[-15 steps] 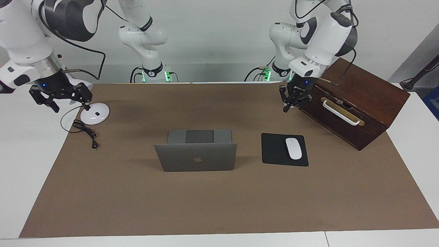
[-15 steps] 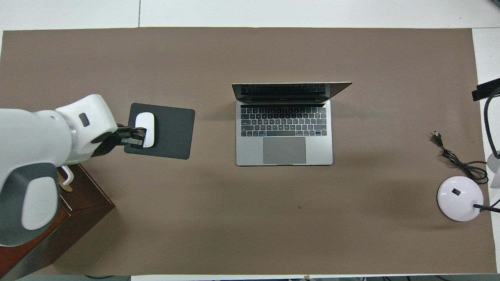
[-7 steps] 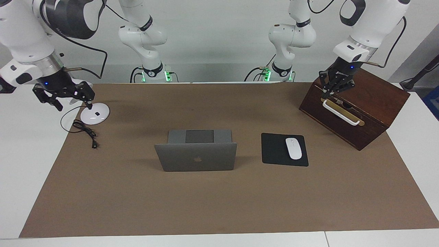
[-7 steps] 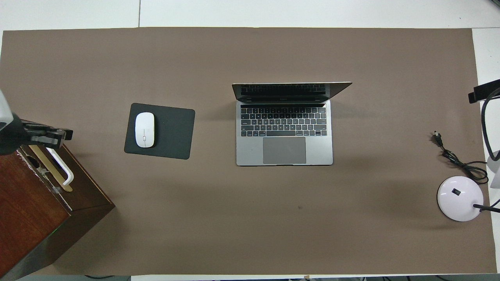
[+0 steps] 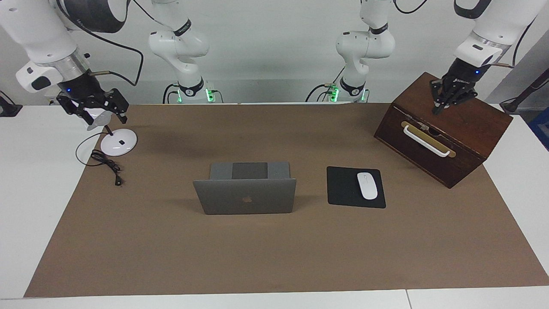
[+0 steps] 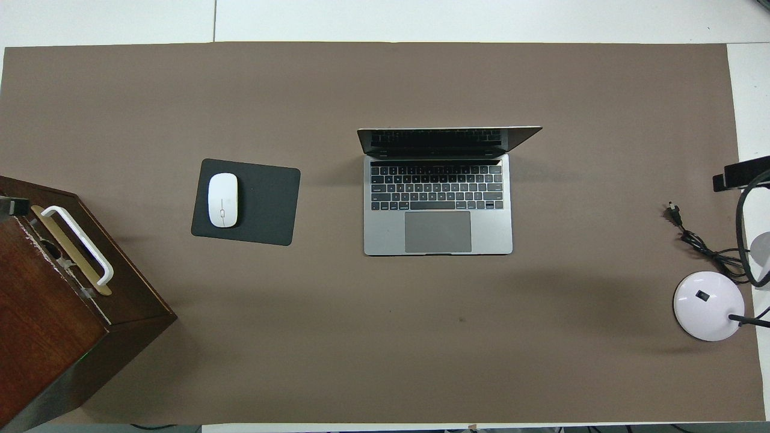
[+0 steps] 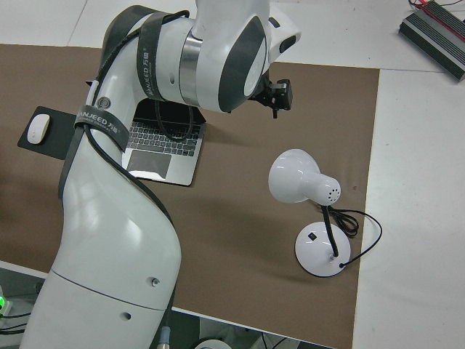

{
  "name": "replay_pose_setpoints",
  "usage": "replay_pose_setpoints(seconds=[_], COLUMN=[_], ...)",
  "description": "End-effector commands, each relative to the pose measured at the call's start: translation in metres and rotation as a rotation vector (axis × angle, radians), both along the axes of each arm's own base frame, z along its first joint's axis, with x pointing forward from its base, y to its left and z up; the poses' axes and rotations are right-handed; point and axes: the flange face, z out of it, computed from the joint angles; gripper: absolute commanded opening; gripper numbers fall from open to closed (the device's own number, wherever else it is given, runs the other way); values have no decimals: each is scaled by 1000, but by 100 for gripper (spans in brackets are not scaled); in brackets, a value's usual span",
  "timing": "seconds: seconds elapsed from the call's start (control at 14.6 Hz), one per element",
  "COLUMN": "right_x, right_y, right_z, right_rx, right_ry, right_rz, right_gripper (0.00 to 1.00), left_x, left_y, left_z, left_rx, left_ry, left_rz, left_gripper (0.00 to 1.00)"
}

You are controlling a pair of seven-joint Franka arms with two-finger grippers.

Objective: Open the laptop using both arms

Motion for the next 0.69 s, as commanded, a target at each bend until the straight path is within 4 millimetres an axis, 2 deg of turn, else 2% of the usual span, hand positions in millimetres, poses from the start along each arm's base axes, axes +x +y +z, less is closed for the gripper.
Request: replay_pose_setpoints(seconds=[0.0,0.07,0.14,0.34,0.48,0.62], right_x=[-8,-8,-8,-7,-7,-6], right_y=[3,2,1,2,1,1], right_z=[-2,-2,-2,-5,-5,-7], right_rx=[11,11,11,11,11,12], right_ry=[-3,-3,-3,2,2,8], right_rz=[-15,-16,-18,-16,-16,-16], right_gripper=[100,100,100,100,100,100], left_x=[8,12,13,21,27,37], left_y=[11,10,11,12,11,9], left_z=[8,4,10,12,10,-2], left_rx=[15,13,13,18,22,26], left_ry=[21,29,16,7,11,31], left_rz=[96,130,138,147,155,175], left_gripper=[80,100,100,100,100,100])
